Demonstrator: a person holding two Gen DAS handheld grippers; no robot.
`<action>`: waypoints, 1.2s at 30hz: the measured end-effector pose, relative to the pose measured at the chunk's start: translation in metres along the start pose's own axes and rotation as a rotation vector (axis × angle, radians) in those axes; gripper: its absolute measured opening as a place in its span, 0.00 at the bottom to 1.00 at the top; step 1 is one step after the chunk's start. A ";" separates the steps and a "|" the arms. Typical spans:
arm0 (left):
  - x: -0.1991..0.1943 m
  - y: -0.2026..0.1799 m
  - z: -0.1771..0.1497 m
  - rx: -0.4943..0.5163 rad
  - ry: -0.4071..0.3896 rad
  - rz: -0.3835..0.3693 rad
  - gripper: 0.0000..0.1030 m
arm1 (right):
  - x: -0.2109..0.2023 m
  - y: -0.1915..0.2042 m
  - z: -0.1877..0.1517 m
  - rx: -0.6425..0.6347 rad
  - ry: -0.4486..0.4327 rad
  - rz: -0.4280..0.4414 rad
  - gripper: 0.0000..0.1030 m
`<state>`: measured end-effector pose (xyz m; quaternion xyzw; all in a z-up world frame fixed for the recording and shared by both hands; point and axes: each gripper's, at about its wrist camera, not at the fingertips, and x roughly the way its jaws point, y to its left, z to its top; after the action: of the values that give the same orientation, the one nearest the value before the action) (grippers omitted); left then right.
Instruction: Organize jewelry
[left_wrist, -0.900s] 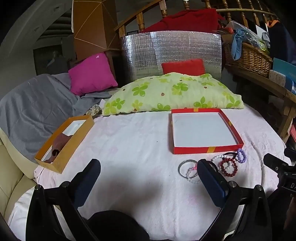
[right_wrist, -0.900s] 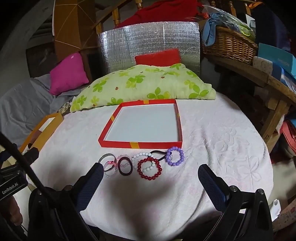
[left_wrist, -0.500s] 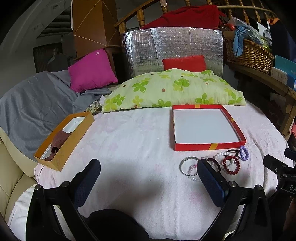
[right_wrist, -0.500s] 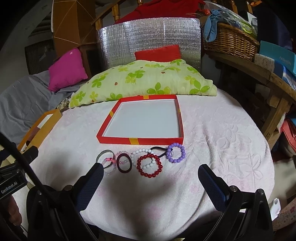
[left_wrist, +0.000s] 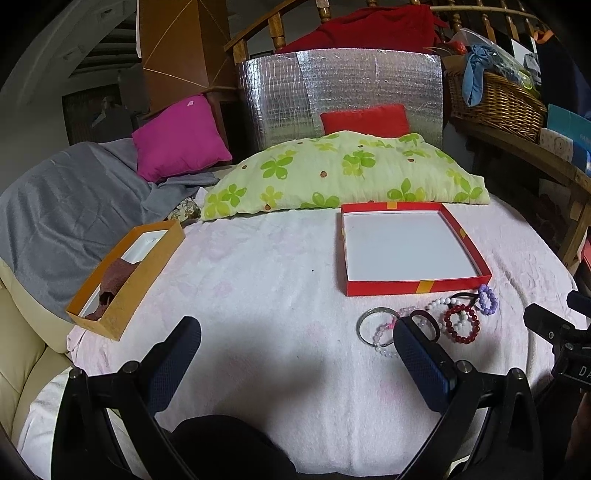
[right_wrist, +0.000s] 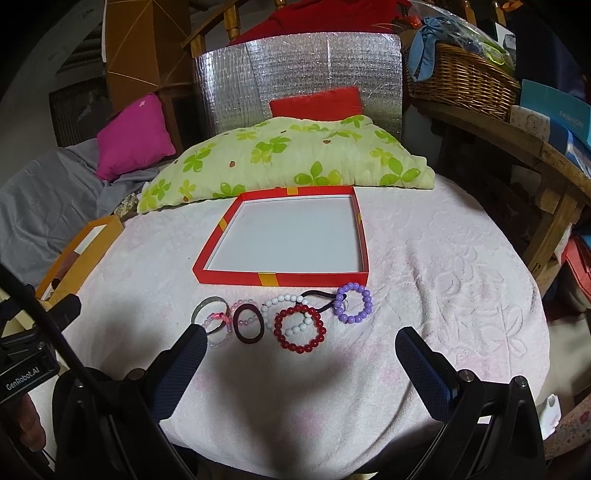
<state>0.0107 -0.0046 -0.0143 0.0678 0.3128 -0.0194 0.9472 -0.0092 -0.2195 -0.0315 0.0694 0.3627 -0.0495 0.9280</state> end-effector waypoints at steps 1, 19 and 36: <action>0.000 0.000 0.000 0.002 -0.001 0.001 1.00 | 0.000 0.000 0.000 -0.001 0.000 0.000 1.00; 0.008 -0.005 -0.004 0.041 0.044 0.016 1.00 | 0.006 -0.001 -0.002 0.008 0.004 0.002 1.00; 0.028 -0.009 -0.011 0.035 0.090 -0.028 1.00 | 0.023 -0.025 -0.004 0.053 0.017 0.034 1.00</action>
<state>0.0258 -0.0121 -0.0406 0.0806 0.3558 -0.0351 0.9304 0.0014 -0.2441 -0.0521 0.1005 0.3680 -0.0424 0.9234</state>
